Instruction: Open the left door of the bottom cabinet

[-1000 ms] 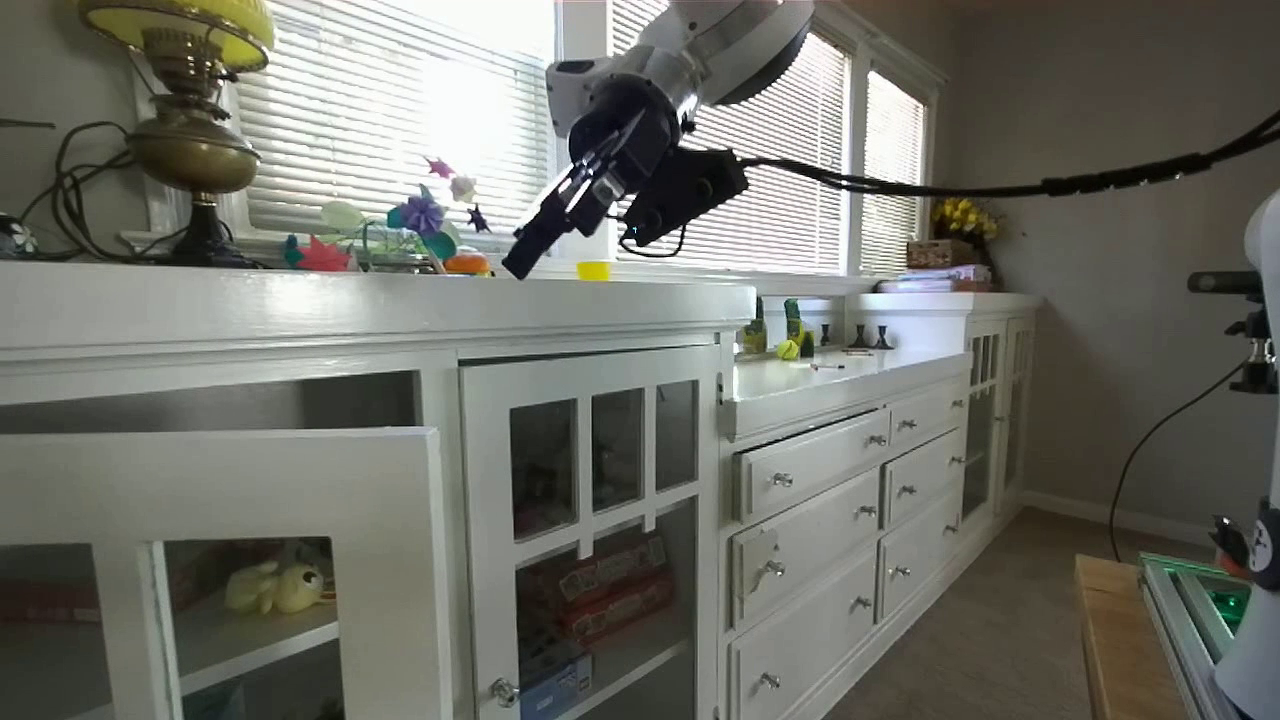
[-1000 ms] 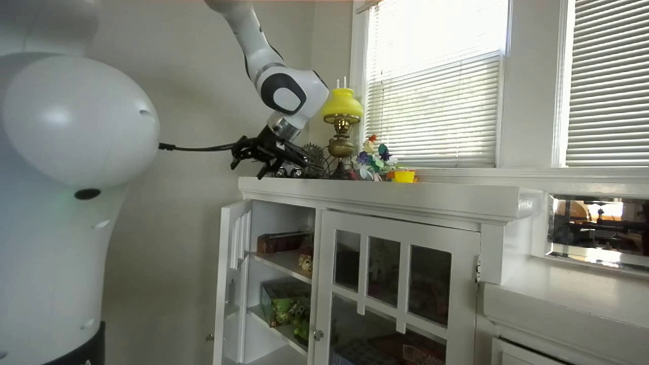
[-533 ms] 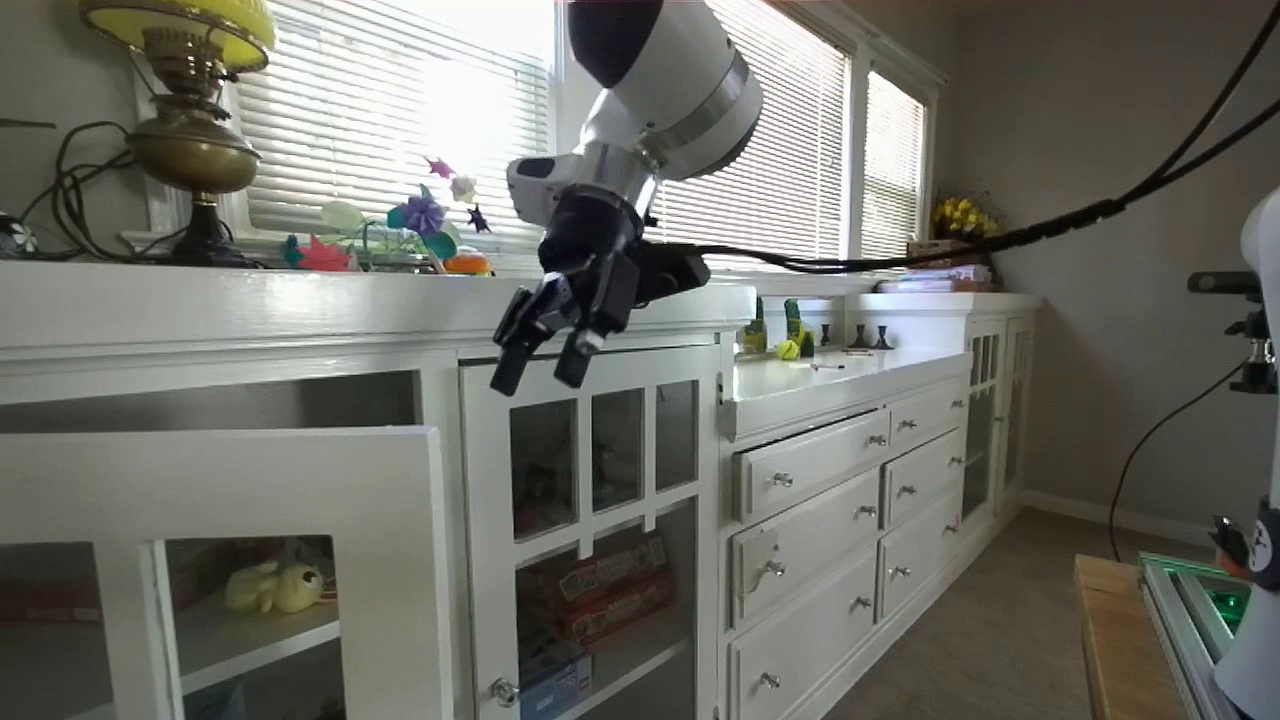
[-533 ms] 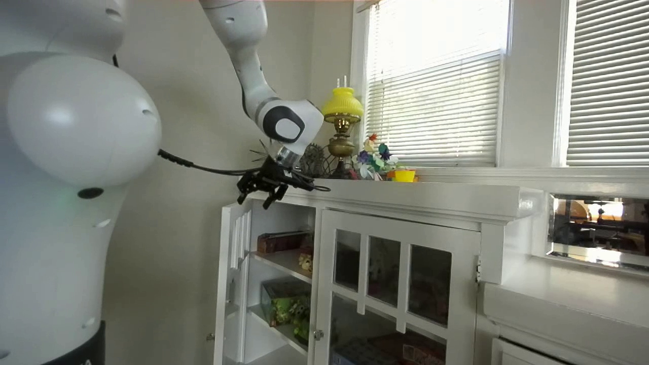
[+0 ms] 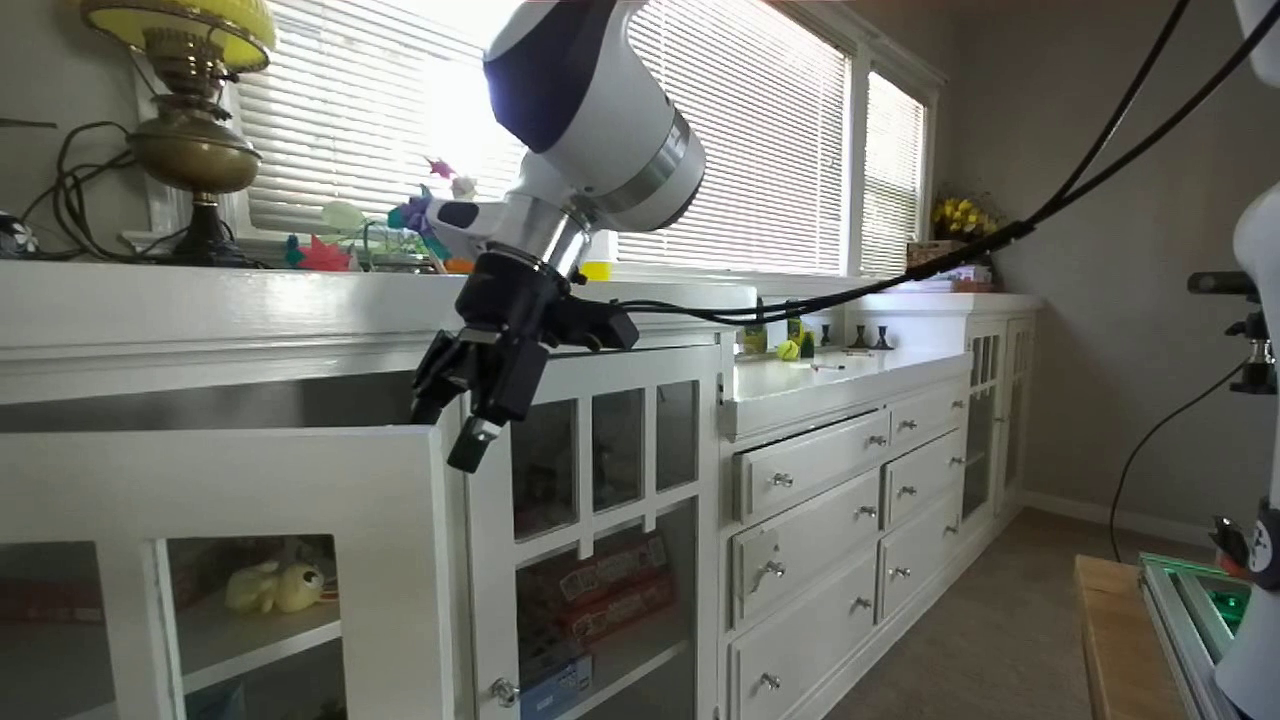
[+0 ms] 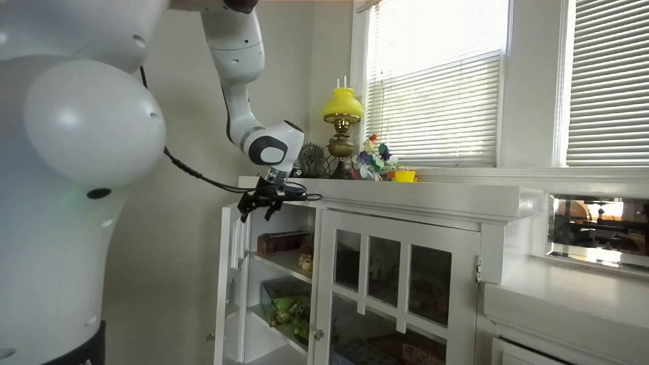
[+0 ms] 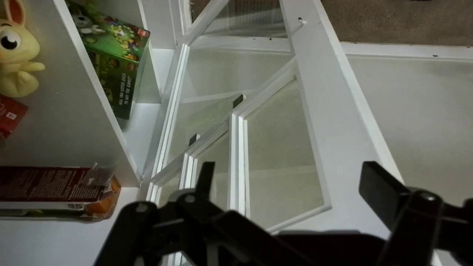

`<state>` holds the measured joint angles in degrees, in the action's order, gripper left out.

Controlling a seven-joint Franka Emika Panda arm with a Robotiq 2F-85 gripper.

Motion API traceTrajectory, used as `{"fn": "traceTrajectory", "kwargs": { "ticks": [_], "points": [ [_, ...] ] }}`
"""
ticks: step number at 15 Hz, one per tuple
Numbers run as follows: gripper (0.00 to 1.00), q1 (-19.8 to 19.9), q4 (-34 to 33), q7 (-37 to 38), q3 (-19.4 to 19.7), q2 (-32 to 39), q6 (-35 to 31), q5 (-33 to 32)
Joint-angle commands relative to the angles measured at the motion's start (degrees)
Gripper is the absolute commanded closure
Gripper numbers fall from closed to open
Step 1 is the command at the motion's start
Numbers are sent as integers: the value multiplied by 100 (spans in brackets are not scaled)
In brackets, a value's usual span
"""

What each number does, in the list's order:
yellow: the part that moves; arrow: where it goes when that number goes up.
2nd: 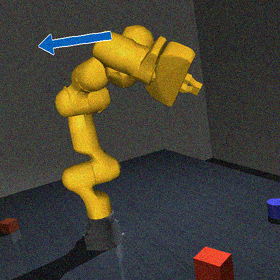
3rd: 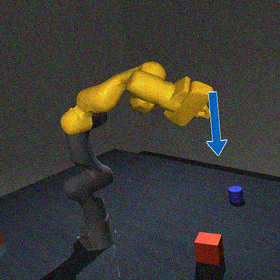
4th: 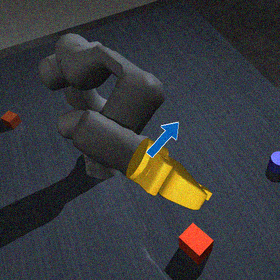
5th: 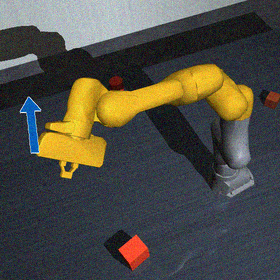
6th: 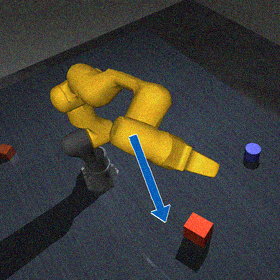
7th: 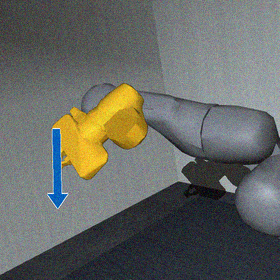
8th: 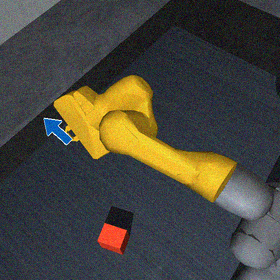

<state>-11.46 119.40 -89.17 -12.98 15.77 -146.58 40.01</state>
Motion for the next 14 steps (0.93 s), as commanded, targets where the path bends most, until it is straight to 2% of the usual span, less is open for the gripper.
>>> {"fn": "traceTrajectory", "kwargs": {
  "ticks": [1,5,14],
  "points": [
    [0,176,-14,61,-177,8,-18,-84],
    [0,311,-147,-205,-362,139,56,227],
    [0,354,-718,-733,-916,517,-69,481]
  ]
}}
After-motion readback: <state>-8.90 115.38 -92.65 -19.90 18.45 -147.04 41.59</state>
